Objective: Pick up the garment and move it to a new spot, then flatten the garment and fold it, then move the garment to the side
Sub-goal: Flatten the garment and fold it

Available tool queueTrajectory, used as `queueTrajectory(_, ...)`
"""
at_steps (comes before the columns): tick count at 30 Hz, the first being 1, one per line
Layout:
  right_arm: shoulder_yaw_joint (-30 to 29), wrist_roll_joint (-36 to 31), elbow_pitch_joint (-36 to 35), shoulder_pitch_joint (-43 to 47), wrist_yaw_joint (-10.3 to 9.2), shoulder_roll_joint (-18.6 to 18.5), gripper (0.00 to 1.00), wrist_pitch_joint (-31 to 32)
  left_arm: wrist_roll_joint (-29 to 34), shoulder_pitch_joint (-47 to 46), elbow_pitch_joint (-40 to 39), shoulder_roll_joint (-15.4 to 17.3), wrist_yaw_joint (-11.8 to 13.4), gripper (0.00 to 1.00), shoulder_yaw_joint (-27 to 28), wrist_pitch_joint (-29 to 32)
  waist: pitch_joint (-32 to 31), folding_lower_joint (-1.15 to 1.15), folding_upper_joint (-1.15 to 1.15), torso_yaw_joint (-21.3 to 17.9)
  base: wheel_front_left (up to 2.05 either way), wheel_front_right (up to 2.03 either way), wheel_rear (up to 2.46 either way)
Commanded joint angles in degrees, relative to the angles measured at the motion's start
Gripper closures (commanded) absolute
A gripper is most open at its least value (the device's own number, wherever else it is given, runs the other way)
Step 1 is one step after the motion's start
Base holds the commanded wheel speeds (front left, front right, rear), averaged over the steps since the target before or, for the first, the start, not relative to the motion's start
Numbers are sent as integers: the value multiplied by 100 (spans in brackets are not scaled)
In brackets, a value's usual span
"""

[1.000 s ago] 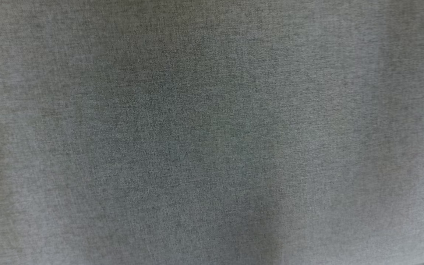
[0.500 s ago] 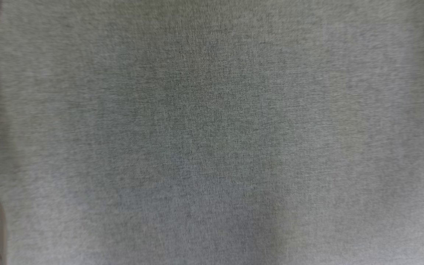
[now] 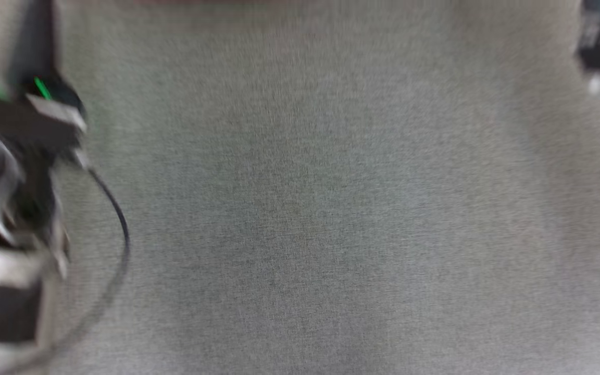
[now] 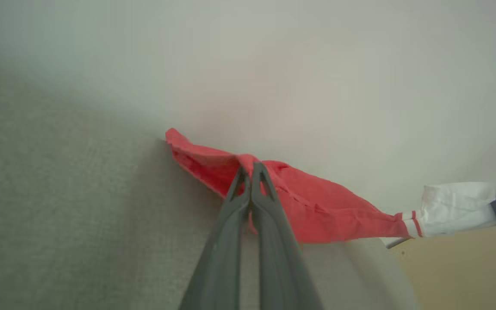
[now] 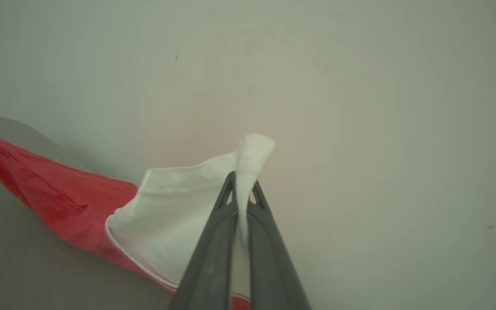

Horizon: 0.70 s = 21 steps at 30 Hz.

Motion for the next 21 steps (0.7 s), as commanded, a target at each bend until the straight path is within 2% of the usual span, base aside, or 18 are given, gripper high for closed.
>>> queueTrajectory(1,108,246,-228,612,-15,-201,100,221,-23,701,-132,-2,4,100,-126,72,-882,1,1,88,0,0,0)
queueTrajectory(6,227,802,-634,1689,-16,-504,100,894,-116,1779,-341,-170,77,100,-232,10,-1407,1,1,133,0,0,0)
queueTrajectory(12,26,1187,-833,2728,-16,-654,100,1610,-223,2642,-512,-302,126,100,-340,-46,-1802,1,1,189,0,0,0)
queueTrajectory(19,-898,1451,-942,4233,-15,-454,100,2448,-84,3520,-478,-432,140,100,-582,-189,-2191,1,1,253,0,0,0)
queueTrajectory(21,-1285,1489,-1000,4658,-15,-245,100,2632,-6,3731,-463,-466,153,100,-656,-254,-2279,1,1,274,0,0,0)
